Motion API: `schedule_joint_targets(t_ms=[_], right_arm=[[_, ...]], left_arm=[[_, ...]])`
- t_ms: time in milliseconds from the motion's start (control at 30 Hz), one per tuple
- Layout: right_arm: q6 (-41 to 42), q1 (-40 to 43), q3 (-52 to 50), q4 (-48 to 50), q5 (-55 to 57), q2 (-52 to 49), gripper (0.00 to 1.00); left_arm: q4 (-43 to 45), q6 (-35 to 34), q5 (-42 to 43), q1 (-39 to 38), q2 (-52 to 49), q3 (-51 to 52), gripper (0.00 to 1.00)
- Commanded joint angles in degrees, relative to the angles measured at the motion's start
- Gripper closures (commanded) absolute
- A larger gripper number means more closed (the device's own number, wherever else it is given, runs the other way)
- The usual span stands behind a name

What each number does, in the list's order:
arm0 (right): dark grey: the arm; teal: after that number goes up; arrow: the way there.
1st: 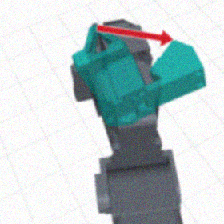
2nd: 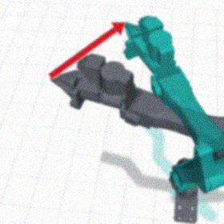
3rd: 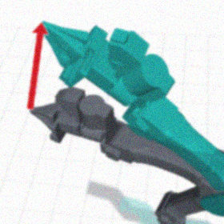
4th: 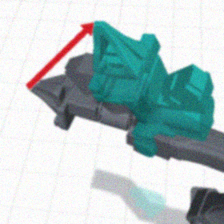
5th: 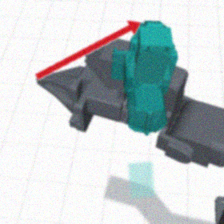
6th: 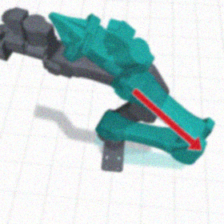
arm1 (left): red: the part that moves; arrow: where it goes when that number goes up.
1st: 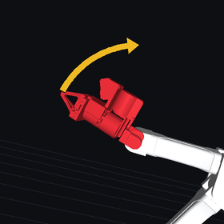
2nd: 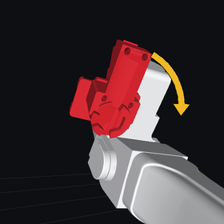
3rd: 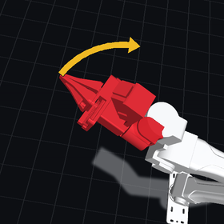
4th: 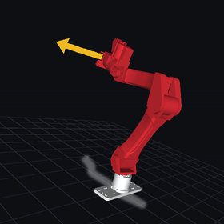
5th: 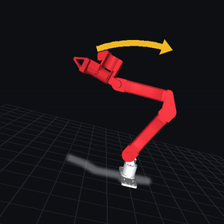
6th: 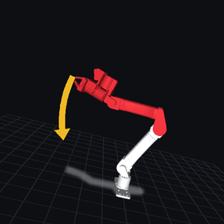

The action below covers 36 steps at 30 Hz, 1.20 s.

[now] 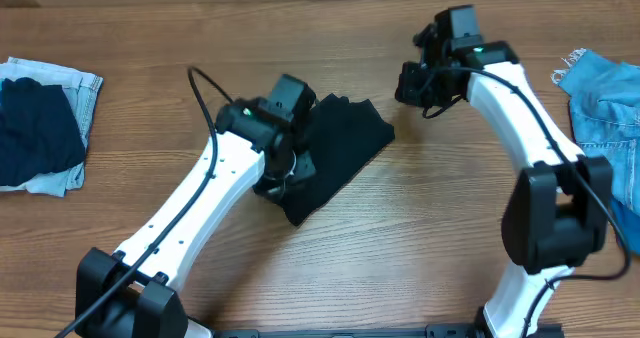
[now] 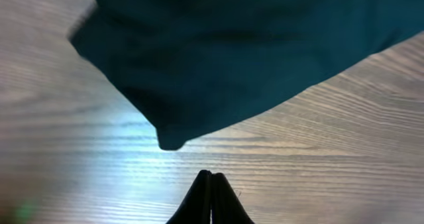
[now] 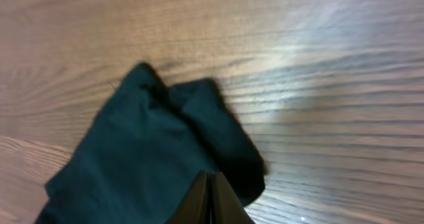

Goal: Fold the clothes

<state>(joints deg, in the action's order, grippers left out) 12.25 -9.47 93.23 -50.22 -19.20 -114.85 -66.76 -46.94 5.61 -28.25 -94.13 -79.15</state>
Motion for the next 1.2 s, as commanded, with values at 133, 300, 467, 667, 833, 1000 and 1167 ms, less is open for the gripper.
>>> schedule_joint_targets(t_ms=[133, 300, 467, 667, 833, 1000, 1167], right_arm=[[-0.8, -2.5, -0.3, 1.0, -3.6, -7.6, 0.96], [-0.8, -4.5, -0.3, -0.9, -2.8, -8.5, 0.96], [-0.8, -5.2, -0.3, -5.7, 3.8, -8.6, 0.96], [-0.8, -5.2, -0.4, -9.6, 6.7, -8.6, 0.96], [-1.5, -5.5, -1.0, -12.3, 6.5, -8.6, 0.96], [-2.5, -5.6, -1.0, -13.4, 3.4, -8.0, 0.96], [-4.2, -6.3, -0.9, -11.1, 1.7, -4.1, 0.96]], left_arm=[[14.2, -6.8, 1.4, -0.3, -0.1, 10.7, 0.96], [19.5, -3.7, -4.6, -0.3, -3.1, 13.2, 0.96], [21.1, 1.1, -7.6, -0.3, -9.5, 13.2, 0.96], [22.0, 5.2, -7.8, 2.8, -14.9, 11.6, 0.96], [25.6, 10.4, -7.3, 11.1, -14.9, 10.3, 0.96], [26.8, 18.8, -5.8, 18.5, -14.9, 1.9, 0.92], [22.8, 22.6, -1.0, 22.3, -14.9, -11.8, 0.91]])
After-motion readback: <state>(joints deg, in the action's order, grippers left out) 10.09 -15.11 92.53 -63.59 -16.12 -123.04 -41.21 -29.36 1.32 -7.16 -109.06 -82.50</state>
